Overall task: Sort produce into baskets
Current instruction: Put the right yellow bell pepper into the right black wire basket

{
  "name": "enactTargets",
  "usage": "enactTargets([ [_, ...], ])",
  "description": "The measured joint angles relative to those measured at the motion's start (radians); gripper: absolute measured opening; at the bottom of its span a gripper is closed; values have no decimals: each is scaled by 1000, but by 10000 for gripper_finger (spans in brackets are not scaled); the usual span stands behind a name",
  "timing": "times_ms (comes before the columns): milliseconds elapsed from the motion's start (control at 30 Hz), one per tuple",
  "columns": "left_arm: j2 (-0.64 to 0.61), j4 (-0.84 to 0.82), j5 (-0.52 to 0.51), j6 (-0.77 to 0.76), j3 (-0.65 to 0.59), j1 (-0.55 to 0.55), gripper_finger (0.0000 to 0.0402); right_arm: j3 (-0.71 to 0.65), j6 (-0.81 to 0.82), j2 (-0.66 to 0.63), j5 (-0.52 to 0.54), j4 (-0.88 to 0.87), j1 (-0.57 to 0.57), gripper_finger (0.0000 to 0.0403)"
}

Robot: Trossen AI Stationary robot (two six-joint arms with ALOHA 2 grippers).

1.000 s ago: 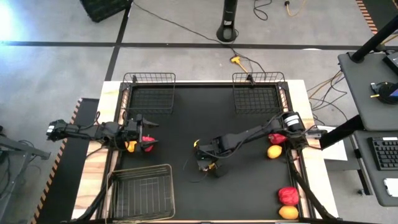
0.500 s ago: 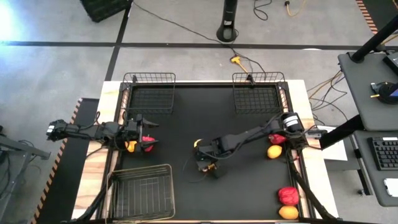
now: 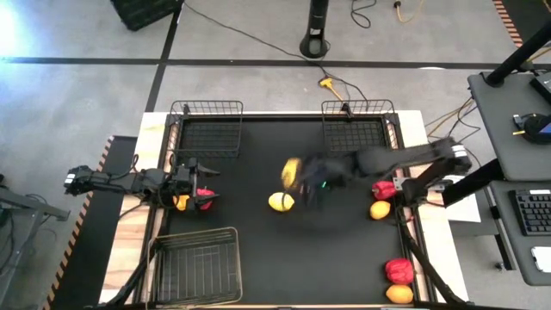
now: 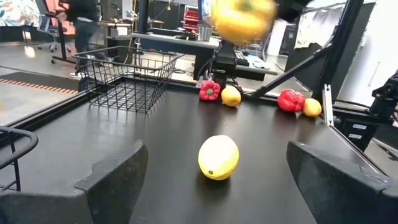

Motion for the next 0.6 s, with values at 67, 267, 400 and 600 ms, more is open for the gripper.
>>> enactTargets([
  [67, 0, 0, 0, 0, 0, 0, 364, -2, 111, -41, 135, -97, -55, 314],
  [267, 0, 0, 0, 0, 0, 0, 364, -19, 464, -113, 182, -274, -344, 315],
  [400, 0, 0, 0, 0, 0, 0, 364, -58, 544, -107, 122, -267, -547, 313],
  [600, 0, 0, 0, 0, 0, 0, 364, -123, 613, -68, -27, -253, -733, 319],
])
